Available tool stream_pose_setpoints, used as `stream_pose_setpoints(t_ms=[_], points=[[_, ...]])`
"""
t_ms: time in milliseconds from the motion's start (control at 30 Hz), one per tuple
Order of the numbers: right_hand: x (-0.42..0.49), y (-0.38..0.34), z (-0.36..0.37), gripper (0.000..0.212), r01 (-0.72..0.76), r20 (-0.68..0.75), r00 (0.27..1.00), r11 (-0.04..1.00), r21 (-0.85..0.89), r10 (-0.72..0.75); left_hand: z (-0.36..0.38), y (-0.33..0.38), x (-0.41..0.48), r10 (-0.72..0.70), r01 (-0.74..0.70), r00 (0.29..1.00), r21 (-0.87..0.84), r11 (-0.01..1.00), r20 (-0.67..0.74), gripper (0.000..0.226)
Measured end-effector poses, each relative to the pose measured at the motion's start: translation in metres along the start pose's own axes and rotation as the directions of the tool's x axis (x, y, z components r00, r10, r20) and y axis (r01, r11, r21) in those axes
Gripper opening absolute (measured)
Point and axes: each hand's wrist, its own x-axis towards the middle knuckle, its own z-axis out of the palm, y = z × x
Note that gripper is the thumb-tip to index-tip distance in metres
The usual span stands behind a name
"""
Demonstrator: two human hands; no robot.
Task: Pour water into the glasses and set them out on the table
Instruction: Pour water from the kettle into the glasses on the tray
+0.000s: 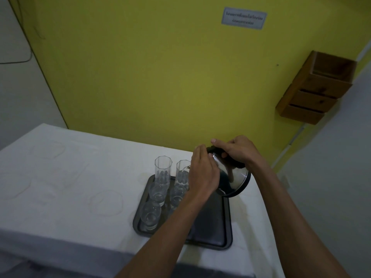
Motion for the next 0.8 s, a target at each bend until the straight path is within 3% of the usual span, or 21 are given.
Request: stream_pose_setpoints(t_ms=[800], points=[[0.0014,-0.0021,0.0025,0.061,-0.032,0.004,0.999,0.999,-0.013,0.032,0.0019,-0.0066,0.0055,-0.005,0.005,1.000,-0.004,1.000,-0.001,0.048]])
